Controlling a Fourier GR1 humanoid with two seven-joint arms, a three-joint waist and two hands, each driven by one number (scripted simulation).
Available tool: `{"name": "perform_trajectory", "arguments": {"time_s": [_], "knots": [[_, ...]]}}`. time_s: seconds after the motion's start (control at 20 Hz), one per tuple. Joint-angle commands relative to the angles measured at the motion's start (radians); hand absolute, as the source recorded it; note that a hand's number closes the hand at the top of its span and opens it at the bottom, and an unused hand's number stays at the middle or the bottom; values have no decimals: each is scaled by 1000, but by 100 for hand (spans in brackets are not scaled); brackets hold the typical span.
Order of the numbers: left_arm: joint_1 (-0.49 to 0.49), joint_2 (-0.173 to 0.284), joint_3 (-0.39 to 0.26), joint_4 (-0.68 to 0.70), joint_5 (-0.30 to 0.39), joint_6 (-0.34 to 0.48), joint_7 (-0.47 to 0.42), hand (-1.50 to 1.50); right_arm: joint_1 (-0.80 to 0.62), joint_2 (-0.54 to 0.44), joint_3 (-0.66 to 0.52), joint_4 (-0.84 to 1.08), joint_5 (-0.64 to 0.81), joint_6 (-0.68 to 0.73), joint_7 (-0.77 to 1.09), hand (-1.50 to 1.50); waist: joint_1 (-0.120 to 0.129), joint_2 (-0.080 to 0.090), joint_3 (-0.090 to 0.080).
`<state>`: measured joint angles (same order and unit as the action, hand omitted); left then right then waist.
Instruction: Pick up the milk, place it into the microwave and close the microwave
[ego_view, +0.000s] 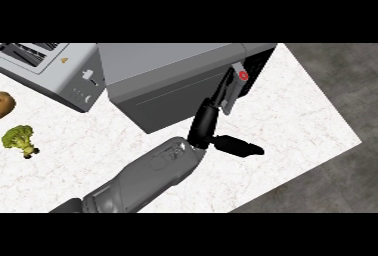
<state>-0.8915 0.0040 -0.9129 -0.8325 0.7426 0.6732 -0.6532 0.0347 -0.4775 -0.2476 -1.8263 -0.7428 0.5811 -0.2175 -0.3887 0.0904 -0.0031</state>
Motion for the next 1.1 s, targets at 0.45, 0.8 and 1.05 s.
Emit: {"name": "perform_trajectory", "arguments": {"time_s": [0.45,0.8,1.05], "knots": [[-72,-4,-3,61,80,4,-20,-150,-35,-39,8,11,-55,11,44,-150,-9,7,0],[-82,-4,-10,78,123,5,-29,-150,-47,-61,2,6,-90,25,55,-150,-18,2,0],[-78,-4,-3,96,184,-42,23,150,-57,-68,-4,13,-109,24,60,-150,-12,15,2]]}}
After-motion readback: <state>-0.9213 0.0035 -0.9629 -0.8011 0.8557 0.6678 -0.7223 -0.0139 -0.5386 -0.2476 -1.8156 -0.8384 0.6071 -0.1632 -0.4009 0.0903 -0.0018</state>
